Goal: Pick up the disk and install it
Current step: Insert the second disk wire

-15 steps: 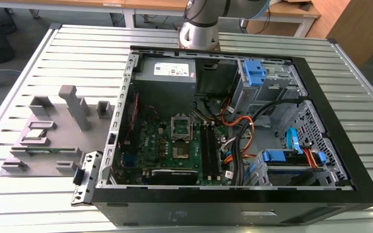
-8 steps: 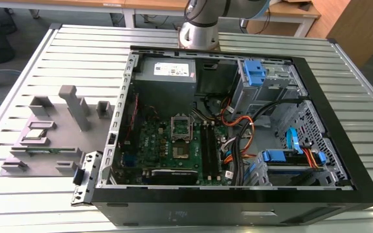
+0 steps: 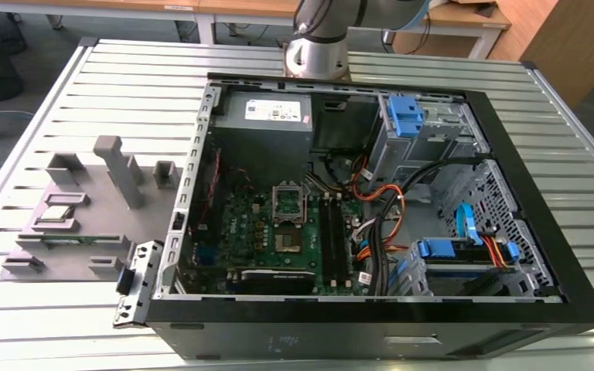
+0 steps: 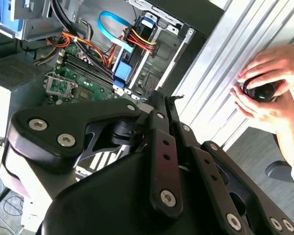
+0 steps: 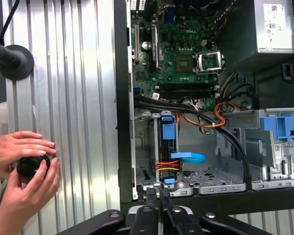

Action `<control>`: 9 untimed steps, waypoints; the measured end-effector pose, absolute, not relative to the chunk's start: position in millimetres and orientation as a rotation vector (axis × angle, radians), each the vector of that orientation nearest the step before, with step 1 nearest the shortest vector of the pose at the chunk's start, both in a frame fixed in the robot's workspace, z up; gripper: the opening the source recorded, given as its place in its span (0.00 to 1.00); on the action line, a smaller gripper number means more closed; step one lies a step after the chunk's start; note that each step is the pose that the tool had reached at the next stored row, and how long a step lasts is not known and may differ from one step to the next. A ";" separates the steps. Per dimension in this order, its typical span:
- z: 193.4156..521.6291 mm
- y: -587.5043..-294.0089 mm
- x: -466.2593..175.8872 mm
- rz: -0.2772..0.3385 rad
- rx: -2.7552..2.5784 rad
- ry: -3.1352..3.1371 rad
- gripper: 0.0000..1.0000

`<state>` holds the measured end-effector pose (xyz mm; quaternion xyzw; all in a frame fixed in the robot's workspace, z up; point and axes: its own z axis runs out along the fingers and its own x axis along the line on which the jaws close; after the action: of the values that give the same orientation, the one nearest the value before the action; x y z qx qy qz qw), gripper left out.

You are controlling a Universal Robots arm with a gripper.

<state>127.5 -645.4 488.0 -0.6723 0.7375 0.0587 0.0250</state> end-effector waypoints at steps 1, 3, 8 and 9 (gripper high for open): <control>486.4 -644.2 127.5 0.181 -2.079 2.281 0.17; 482.5 -642.2 127.5 0.182 -2.079 2.281 0.17; 474.1 -639.8 127.5 0.181 -2.079 2.281 0.17; 474.0 -639.8 127.5 0.182 -2.079 2.281 0.17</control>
<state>127.5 -639.8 474.0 -0.6723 0.7375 0.0587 0.0250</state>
